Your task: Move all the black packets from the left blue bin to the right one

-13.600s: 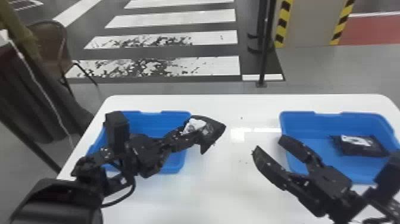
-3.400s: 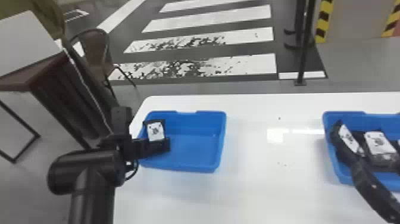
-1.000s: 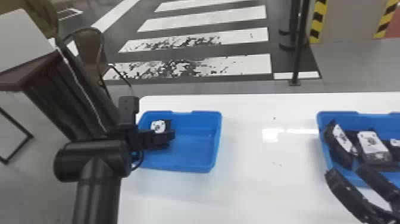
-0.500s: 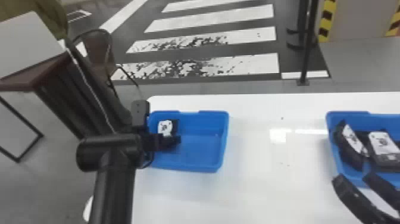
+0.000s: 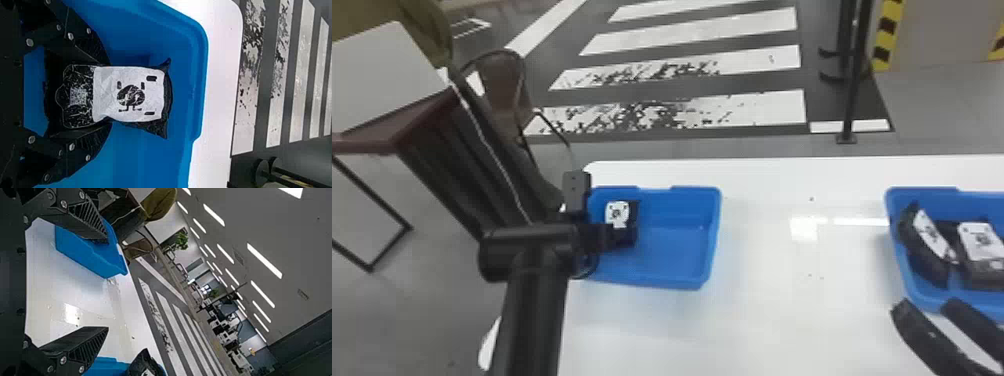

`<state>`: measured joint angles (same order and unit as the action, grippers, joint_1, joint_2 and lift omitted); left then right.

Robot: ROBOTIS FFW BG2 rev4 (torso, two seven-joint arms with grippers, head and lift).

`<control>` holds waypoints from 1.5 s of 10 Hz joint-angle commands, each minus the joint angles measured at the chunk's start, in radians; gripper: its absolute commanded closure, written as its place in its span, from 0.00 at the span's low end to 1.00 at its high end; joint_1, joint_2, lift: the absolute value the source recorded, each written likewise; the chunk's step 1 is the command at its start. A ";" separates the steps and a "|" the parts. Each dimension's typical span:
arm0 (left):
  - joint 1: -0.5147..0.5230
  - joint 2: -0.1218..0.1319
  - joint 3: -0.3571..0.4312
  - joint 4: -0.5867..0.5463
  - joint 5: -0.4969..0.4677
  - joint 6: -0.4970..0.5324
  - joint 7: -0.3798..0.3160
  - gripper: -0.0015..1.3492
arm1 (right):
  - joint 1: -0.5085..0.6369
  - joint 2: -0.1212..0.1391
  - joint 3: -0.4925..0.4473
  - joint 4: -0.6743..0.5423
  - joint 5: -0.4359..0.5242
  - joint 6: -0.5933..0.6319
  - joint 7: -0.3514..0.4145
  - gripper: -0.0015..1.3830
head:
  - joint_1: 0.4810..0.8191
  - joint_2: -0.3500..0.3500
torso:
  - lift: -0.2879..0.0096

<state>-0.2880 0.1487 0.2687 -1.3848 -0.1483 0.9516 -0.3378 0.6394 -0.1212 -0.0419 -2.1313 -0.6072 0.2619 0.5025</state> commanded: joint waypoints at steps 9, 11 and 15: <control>0.420 -0.003 -0.149 -0.710 0.280 -0.144 -0.072 0.90 | -0.050 0.000 0.012 -0.005 -0.009 0.062 0.054 0.15 | 0.63 0.82 | 0.50; 0.487 0.006 -0.247 -0.791 0.378 -0.159 -0.081 0.90 | -0.097 -0.002 0.018 -0.003 -0.021 0.092 0.071 0.15 | 0.63 0.70 | 0.50; 0.504 0.032 -0.450 -0.840 0.523 -0.154 -0.089 0.90 | -0.271 -0.009 0.030 0.103 -0.021 0.092 0.076 0.14 | 0.63 0.44 | 0.50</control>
<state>0.2174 0.1771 -0.1558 -2.2238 0.3533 0.7984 -0.4264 0.3958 -0.1295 -0.0156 -2.0430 -0.6281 0.3533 0.5784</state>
